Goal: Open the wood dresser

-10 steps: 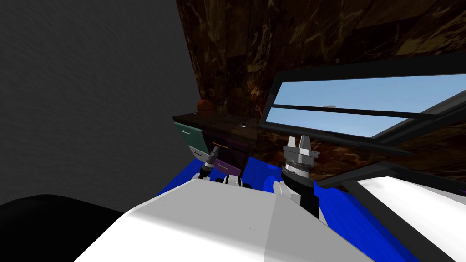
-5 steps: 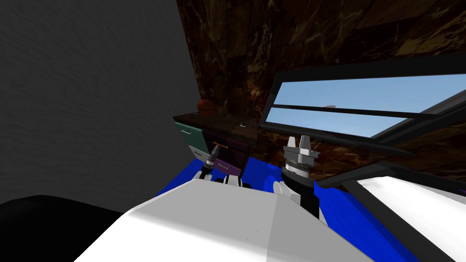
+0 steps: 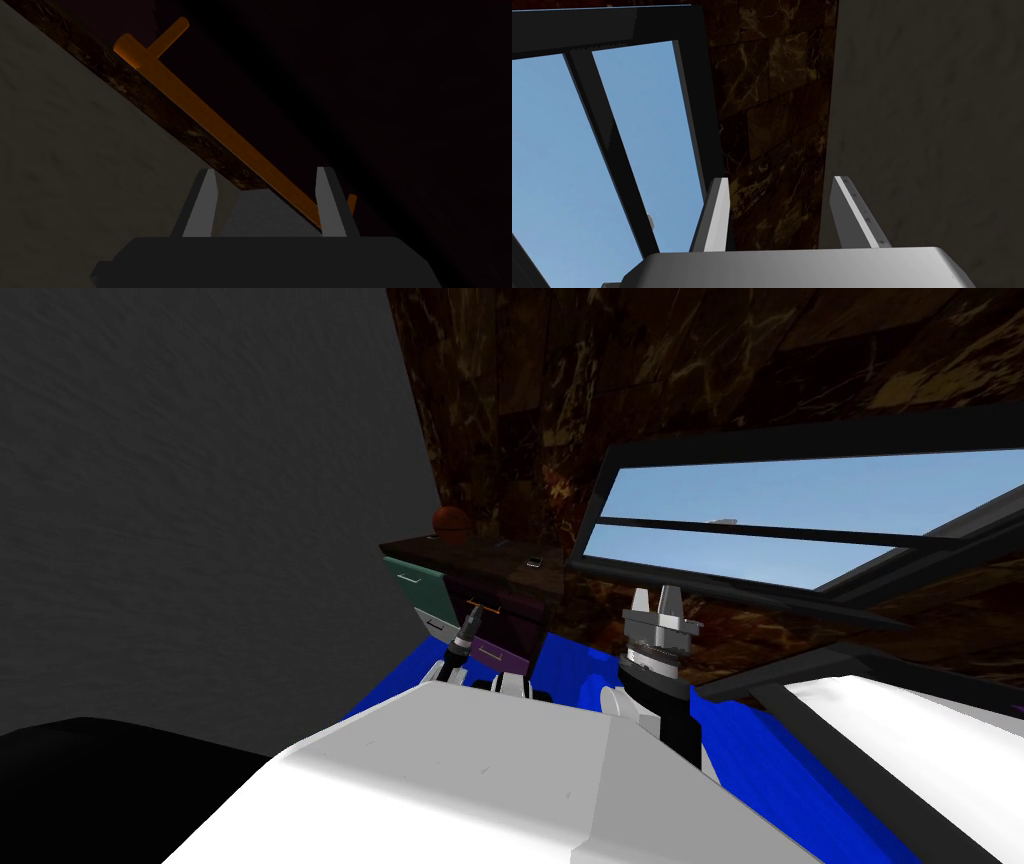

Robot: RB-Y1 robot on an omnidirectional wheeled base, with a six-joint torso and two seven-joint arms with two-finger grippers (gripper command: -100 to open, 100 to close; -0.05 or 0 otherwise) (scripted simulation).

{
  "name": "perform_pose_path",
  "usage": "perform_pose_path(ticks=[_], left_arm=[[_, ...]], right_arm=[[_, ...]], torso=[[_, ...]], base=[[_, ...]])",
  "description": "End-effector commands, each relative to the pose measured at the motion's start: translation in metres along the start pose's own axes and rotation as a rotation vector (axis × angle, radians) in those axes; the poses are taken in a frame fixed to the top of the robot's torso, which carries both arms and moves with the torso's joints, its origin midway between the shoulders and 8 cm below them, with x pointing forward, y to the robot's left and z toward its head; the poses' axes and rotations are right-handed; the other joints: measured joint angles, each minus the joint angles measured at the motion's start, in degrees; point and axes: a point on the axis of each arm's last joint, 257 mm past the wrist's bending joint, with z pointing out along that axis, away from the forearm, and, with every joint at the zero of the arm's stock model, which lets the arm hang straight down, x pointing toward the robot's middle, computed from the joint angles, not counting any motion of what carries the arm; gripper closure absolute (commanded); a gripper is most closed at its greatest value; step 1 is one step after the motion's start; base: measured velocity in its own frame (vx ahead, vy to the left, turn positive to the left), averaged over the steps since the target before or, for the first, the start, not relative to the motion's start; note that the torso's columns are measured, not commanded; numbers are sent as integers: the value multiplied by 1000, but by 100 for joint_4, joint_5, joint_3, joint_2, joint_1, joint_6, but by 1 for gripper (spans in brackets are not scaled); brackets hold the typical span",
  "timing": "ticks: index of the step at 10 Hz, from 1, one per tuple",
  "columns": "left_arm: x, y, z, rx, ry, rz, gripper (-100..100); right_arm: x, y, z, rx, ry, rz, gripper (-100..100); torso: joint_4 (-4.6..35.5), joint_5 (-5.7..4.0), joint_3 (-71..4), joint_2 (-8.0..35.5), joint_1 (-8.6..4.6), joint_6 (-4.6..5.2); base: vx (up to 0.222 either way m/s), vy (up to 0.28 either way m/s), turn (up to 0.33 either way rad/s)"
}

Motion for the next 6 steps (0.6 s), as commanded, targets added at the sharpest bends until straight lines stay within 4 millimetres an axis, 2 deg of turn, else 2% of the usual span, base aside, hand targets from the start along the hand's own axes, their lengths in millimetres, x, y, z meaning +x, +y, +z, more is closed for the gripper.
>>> perform_pose_path(ticks=[1, 2, 3, 4, 6], left_arm=[[4, 1, -13, 2, 0, 1, 100], [6, 1, -20, 2, -1, 1, 100], [3, -1, -14, 6, -8, -4, 100], [0, -2, -7, 6, -1, -6, 100], [-2, -2, -1, 6, 4, -6, 100]], right_arm=[[0, 0, 0, 0, 0, 0, 0], [0, 0, 0, 0, 0, 0, 0], [0, 0, 0, 0, 0, 0, 0], [0, 0, 0, 0, 0, 0, 0], [0, 0, 0, 0, 0, 0, 0]], torso=[[10, -10, 9, 15, -21, 9], [-5, -11, 7, 4, -30, 5], [-15, -7, 2, -5, -30, 7], [-7, -9, -5, -12, -26, 6], [11, -6, 32, 52, -16, 0]], base=[[6, 23, -10], [1, 18, -1], [-6, 9, 5], [-111, -10, 34], [-195, 51, 16]])
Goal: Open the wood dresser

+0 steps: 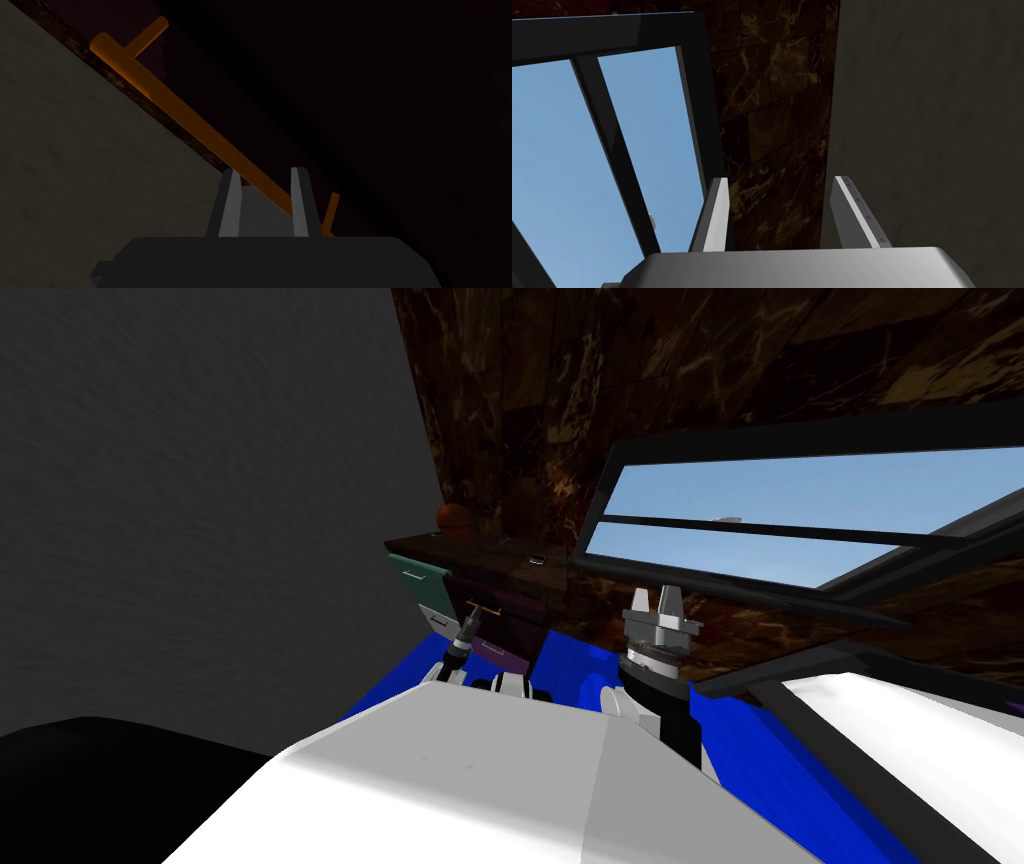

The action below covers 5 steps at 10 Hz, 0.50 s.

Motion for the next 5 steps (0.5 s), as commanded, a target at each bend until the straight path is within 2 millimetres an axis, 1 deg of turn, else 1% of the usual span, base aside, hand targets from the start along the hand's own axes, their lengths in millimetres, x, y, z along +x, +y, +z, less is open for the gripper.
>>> perform_pose_path(ticks=[1, 2, 3, 5], left_arm=[[-3, -1, 9, -2, 12, 1, 100], [0, 1, 4, -12, 15, -2, 100], [-9, 5, -3, -13, 22, -5, 100], [-19, 6, -8, -3, 25, -8, 100]], right_arm=[[0, 0, 0, 0, 0, 0, 0], [0, 0, 0, 0, 0, 0, 0], [0, 0, 0, 0, 0, 0, 0], [0, 0, 0, 0, 0, 0, 0]], torso=[[12, -1, 2, 3, 15, -6], [19, -8, -9, -9, -3, -6], [12, -14, -36, -54, -18, 3], [6, -11, -35, -49, -5, -9]], base=[[-197, 25, 16], [-88, 3, 13], [-76, -20, 32], [-94, -52, 70]])
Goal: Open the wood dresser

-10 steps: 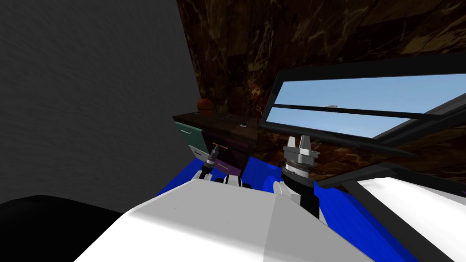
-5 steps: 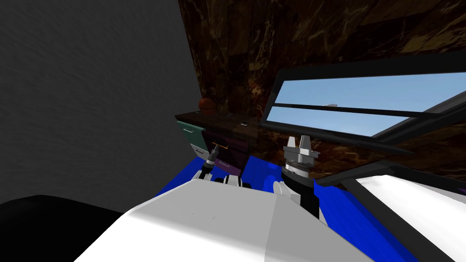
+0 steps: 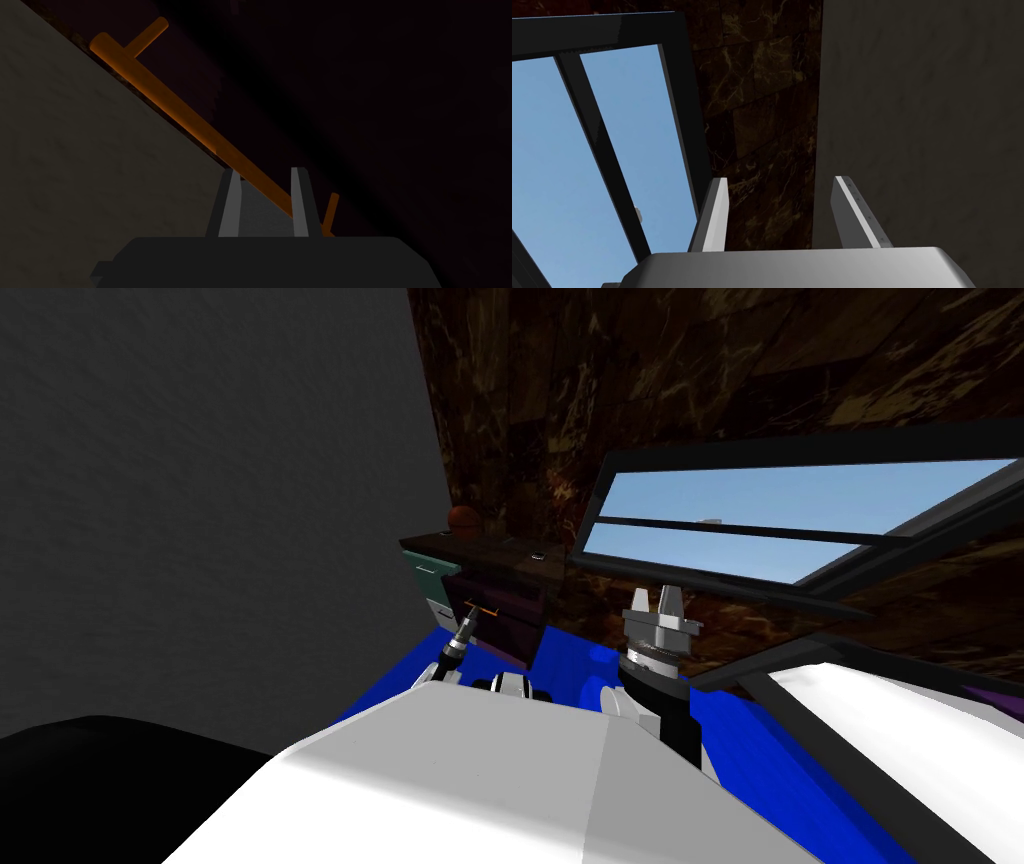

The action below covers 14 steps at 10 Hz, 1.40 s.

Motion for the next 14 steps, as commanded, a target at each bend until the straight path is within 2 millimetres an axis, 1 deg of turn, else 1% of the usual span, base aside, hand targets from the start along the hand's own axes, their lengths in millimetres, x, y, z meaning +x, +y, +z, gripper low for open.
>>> perform_pose_path(ticks=[1, 6, 7, 8, 12, 14], left_arm=[[-16, 0, -4, 22, -1, -1, 100], [-41, 0, -15, 46, 9, -11, 100], [-33, 5, -18, 23, 17, -12, 100], [-42, 8, -7, 16, 19, -14, -100], [-59, 8, 17, 16, 18, -17, -100], [-67, 7, 29, 17, 17, -19, -100]], right_arm=[[0, 0, 0, 0, 0, 0, 0], [0, 0, 0, 0, 0, 0, 0], [0, 0, 0, 0, 0, 0, 0], [0, 0, 0, 0, 0, 0, 0], [0, 0, 0, 0, 0, 0, 0], [0, 0, 0, 0, 0, 0, 0]], torso=[[0, 3, 6, 7, 3, 7], [15, -4, 18, 30, -1, 5], [23, -10, 20, 37, -8, 8], [13, -5, 13, 21, -11, 17], [-18, 15, -1, -10, 18, 10], [8, 0, 6, 9, 13, 3]], base=[[-73, -45, 35], [-71, -38, 45], [-34, -12, 26], [-33, -7, 8], [-56, -25, 2], [-43, -25, 2]])
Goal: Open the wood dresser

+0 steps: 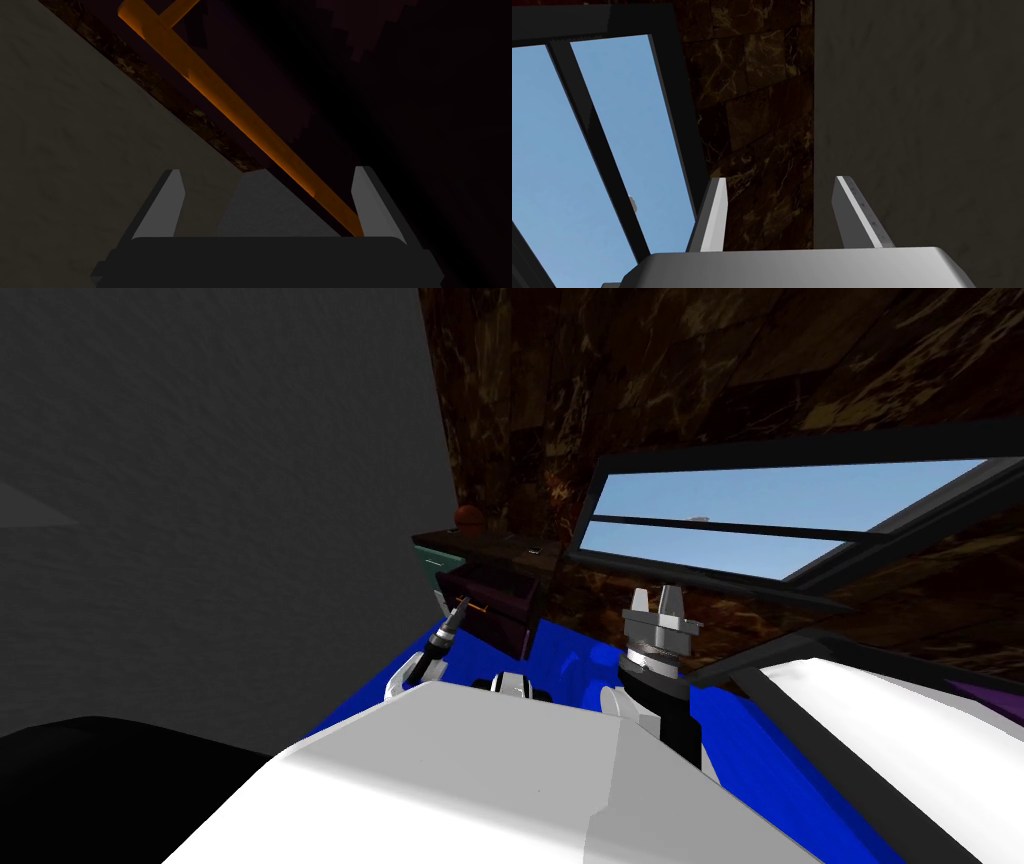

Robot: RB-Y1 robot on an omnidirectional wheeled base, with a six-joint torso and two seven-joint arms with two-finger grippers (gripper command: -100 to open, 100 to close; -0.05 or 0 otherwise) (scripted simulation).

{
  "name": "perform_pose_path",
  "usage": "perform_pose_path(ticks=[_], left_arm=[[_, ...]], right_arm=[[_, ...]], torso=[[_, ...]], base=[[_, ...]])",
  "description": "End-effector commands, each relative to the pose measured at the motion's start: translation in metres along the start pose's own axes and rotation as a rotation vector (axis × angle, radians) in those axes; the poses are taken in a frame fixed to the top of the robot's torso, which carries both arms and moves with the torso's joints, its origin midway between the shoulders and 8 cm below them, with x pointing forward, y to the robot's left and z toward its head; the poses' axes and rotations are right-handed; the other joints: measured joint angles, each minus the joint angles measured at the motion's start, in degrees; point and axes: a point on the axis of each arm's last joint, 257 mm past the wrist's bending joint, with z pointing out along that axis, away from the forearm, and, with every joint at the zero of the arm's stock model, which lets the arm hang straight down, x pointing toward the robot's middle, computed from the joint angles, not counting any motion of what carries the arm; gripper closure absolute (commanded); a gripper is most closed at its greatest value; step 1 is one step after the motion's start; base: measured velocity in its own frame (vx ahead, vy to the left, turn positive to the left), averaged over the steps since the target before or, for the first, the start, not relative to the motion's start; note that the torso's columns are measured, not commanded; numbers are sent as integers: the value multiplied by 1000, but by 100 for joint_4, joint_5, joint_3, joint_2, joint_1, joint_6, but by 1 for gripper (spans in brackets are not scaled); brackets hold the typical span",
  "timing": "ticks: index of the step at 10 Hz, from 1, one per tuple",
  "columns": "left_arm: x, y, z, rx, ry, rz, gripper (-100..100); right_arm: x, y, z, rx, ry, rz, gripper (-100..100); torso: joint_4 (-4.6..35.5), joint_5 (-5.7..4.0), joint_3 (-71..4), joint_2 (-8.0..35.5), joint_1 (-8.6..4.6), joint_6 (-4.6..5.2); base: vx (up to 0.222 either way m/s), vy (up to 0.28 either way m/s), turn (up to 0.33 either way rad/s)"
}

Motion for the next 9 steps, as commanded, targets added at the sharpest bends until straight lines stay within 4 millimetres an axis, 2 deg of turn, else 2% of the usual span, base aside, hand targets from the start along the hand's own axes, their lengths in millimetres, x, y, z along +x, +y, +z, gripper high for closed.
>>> perform_pose_path(ticks=[1, 2, 3, 4, 9], left_arm=[[-15, -4, 19, 11, -7, 1, -100], [-19, -5, 24, 11, -8, -1, -100], [-10, 4, 14, -14, 7, -9, -100], [-10, 6, 13, -23, 9, -11, 0], [-6, 13, 8, -45, 16, -15, 0]], right_arm=[[0, 0, 0, 0, 0, 0, 0], [0, 0, 0, 0, 0, 0, 0], [0, 0, 0, 0, 0, 0, 0], [0, 0, 0, 0, 0, 0, 0], [0, 0, 0, 0, 0, 0, 0]], torso=[[8, -4, 6, 11, 0, -3], [24, -12, 13, 26, -2, -7], [39, -20, 22, 42, -1, -19], [21, -8, 24, 38, -3, -8], [-19, 10, -3, -10, -5, 8]], base=[[-46, -21, -2], [-47, -24, -22], [-12, -11, -7], [0, 0, 0], [0, 0, 0]])
